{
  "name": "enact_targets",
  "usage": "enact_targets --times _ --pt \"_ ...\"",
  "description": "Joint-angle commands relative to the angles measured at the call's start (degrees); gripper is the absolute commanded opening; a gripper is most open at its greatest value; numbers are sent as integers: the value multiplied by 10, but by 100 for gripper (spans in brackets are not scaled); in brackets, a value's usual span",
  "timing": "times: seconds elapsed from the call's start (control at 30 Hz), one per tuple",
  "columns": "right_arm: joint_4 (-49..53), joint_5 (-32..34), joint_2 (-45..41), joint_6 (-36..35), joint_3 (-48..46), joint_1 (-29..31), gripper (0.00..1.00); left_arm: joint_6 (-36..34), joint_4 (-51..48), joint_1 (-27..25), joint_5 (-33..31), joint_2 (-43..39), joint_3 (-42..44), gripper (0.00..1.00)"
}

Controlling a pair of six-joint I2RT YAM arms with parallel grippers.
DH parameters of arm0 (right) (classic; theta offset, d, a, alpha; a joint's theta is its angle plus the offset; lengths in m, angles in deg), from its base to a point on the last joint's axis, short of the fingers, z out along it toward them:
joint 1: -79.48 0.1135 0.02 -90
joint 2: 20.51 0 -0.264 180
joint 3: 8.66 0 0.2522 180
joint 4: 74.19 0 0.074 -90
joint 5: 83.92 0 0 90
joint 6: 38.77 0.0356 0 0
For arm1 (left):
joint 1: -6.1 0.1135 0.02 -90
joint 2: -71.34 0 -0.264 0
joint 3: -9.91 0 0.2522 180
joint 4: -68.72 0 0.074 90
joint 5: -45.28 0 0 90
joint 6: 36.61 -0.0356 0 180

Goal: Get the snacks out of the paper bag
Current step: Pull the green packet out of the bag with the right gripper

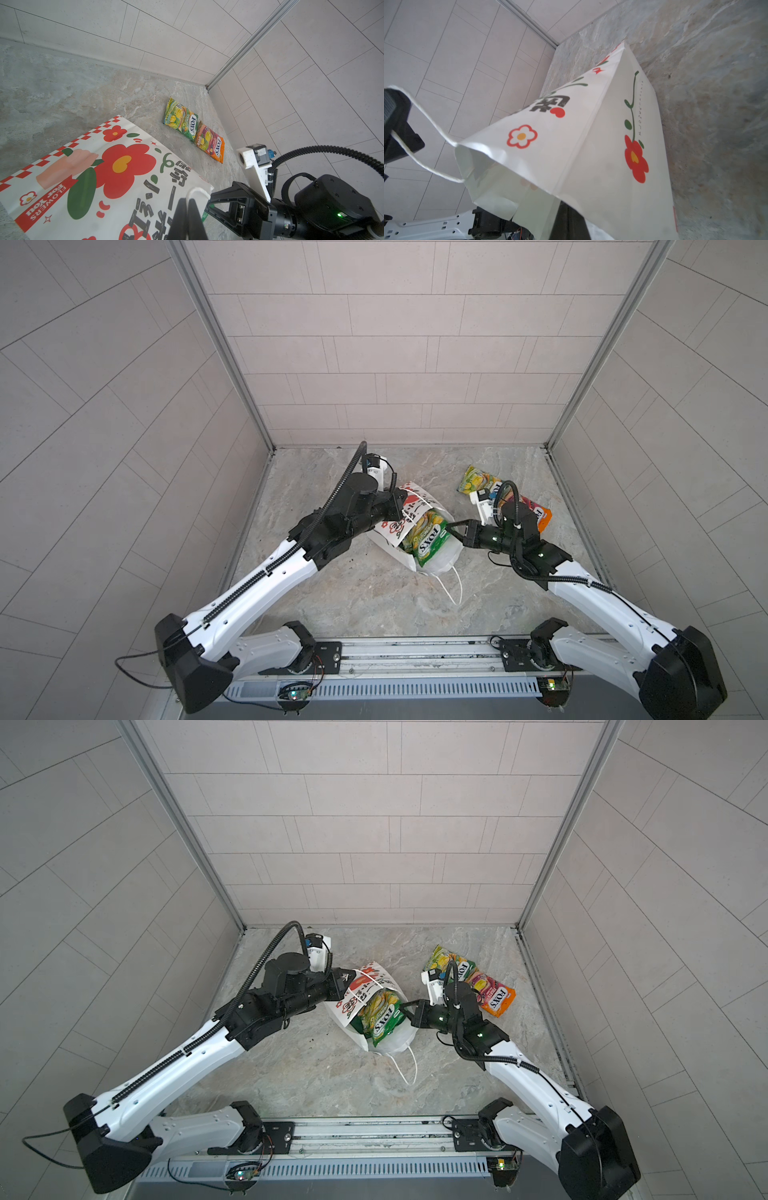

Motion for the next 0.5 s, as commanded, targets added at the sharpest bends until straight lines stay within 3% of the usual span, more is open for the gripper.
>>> enact_targets --times 0.0,0.23,0.47 --pt "43 -33 -27 -28 -6 -16 0 10 14 -1 -13 -13 4 0" --pt "143 18 -40 -94 -5 -21 0 26 40 -1 -10 -5 4 0" --pt "159 61 -31 -111 -26 -21 0 53 73 -1 12 20 -1 0"
